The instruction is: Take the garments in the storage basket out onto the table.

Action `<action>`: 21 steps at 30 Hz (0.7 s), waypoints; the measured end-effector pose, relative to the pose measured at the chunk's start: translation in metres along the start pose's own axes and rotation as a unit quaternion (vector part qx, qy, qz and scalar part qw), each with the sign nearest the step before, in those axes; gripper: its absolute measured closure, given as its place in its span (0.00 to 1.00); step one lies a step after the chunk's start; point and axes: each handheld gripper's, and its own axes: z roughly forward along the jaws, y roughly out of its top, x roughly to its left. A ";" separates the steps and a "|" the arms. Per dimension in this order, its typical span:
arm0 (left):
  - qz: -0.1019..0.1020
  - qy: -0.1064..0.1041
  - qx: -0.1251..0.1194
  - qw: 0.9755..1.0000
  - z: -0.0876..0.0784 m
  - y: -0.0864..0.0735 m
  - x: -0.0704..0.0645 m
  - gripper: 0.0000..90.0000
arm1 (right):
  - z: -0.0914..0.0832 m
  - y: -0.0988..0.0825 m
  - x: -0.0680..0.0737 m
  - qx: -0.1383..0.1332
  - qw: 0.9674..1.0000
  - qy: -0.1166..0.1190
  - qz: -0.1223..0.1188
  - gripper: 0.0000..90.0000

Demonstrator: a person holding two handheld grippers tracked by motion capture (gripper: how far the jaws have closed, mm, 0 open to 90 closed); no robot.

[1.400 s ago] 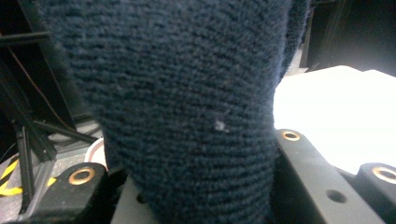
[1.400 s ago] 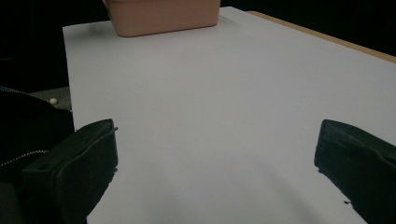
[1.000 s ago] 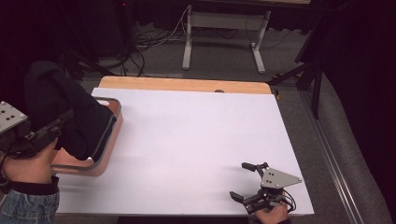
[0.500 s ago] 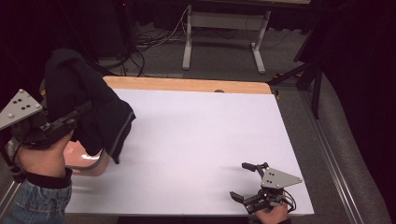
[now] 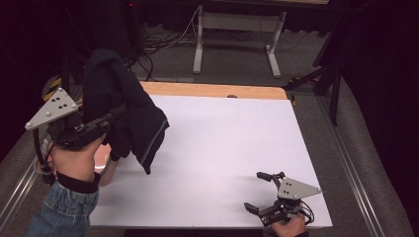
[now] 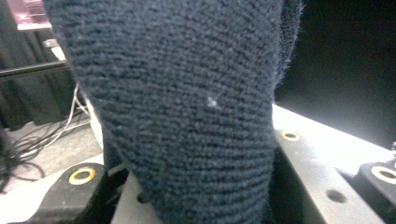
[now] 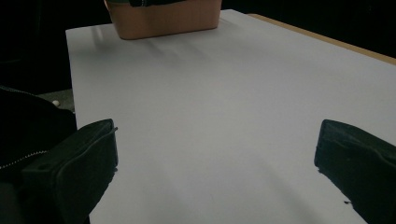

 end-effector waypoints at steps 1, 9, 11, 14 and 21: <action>0.000 0.000 0.000 1.000 0.000 0.000 0.000 0.81 | 0.000 0.000 0.000 0.000 1.000 0.000 0.000 0.00; 0.003 -0.038 -0.001 0.999 0.030 0.000 -0.017 0.81 | 0.000 0.000 0.000 -0.002 1.000 0.002 0.002 0.00; 0.001 -0.043 0.000 0.999 0.035 -0.001 -0.020 0.81 | -0.001 0.000 -0.001 -0.003 1.000 0.001 0.001 0.00; 0.000 -0.058 -0.001 0.998 0.046 -0.003 -0.025 0.81 | -0.001 0.000 -0.001 -0.004 1.000 -0.001 0.001 0.00; -0.011 -0.081 -0.003 0.997 0.063 -0.006 -0.031 0.81 | -0.001 0.000 -0.001 -0.004 1.000 0.000 0.002 0.00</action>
